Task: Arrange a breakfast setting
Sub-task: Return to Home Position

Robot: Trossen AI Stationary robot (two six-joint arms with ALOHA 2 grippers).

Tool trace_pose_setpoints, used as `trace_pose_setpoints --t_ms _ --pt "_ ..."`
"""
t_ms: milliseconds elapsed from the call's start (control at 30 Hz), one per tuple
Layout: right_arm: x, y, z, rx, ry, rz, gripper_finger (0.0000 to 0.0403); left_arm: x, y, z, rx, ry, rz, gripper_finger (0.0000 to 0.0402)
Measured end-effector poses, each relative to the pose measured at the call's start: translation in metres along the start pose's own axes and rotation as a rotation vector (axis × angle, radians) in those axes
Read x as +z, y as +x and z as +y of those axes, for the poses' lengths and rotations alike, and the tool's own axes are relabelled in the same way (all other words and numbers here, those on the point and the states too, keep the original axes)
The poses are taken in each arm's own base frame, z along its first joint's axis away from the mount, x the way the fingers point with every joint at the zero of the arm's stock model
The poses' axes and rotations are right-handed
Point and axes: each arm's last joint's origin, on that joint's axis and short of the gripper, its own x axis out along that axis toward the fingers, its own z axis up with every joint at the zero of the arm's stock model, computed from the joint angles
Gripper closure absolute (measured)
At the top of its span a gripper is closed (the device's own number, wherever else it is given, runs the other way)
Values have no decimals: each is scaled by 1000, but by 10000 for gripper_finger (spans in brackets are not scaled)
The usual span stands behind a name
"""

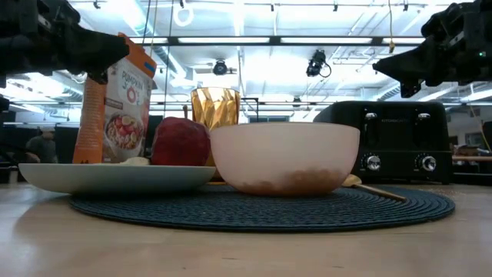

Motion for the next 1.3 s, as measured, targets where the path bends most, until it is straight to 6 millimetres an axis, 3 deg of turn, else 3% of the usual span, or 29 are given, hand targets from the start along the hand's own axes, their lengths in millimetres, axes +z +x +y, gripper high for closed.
trace_pose_setpoints --t_ms 500,700,1300 --pt "1 0 -3 -85 19 -10 364 -2 0 0 15 71 24 285" --pt "-3 0 -3 -80 -61 33 364 -3 0 1 16 104 31 285" --pt "-3 0 -3 -77 -37 31 364 -13 -1 1 24 72 129 285"
